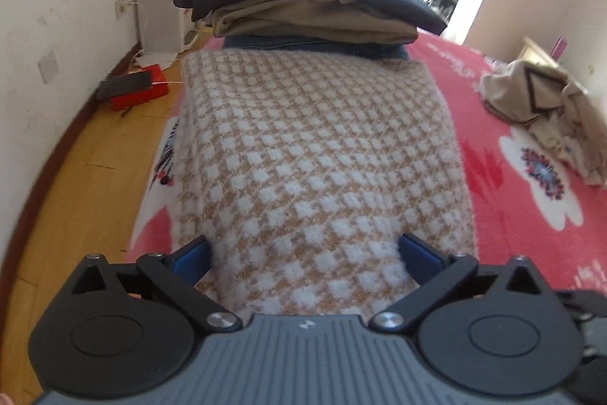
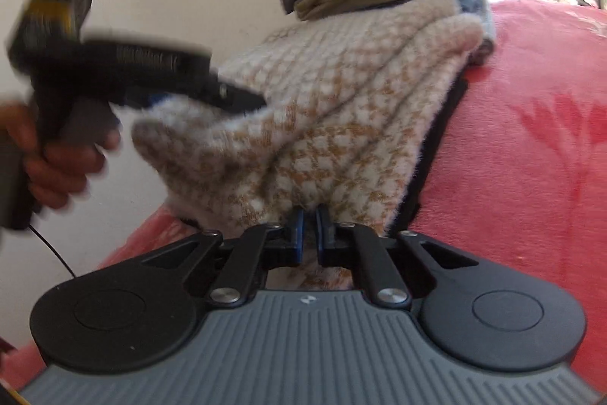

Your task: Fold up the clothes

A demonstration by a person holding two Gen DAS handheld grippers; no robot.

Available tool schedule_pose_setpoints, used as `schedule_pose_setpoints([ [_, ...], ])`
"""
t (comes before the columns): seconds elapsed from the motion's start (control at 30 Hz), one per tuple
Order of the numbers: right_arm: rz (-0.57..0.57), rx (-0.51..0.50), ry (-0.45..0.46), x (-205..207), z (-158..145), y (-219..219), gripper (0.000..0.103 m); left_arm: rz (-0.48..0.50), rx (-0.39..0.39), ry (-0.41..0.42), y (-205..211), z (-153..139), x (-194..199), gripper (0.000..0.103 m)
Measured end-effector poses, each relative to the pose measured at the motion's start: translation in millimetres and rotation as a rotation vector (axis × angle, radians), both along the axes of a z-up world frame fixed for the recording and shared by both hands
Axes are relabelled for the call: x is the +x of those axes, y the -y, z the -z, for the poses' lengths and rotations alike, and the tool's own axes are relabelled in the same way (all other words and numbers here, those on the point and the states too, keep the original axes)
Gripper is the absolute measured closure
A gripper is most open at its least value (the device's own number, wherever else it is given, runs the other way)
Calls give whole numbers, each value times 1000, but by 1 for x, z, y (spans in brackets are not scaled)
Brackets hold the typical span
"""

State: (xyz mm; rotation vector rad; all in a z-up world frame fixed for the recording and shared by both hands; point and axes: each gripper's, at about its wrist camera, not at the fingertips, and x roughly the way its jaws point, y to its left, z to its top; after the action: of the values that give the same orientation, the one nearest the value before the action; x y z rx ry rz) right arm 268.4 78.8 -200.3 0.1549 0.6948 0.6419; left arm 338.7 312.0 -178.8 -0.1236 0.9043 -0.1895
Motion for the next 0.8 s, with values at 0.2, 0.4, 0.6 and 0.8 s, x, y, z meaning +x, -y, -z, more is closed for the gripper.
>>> schedule_pose_setpoints([
  [0.2,-16,-144,138,14,-8,-35,98,26,-52,34,-5,6,-12,0],
  [0.4,41,-146,69,28,-31,-24,97,2,-101,101,-8,8,-25,0],
  [0.6,184,-139,211,99,-65,-28,94,-5,-122,131,-10,12,-30,0],
  [0.8,241,-263,119,122,-21,-32,97,24,-123,174,-7,19,-32,0],
])
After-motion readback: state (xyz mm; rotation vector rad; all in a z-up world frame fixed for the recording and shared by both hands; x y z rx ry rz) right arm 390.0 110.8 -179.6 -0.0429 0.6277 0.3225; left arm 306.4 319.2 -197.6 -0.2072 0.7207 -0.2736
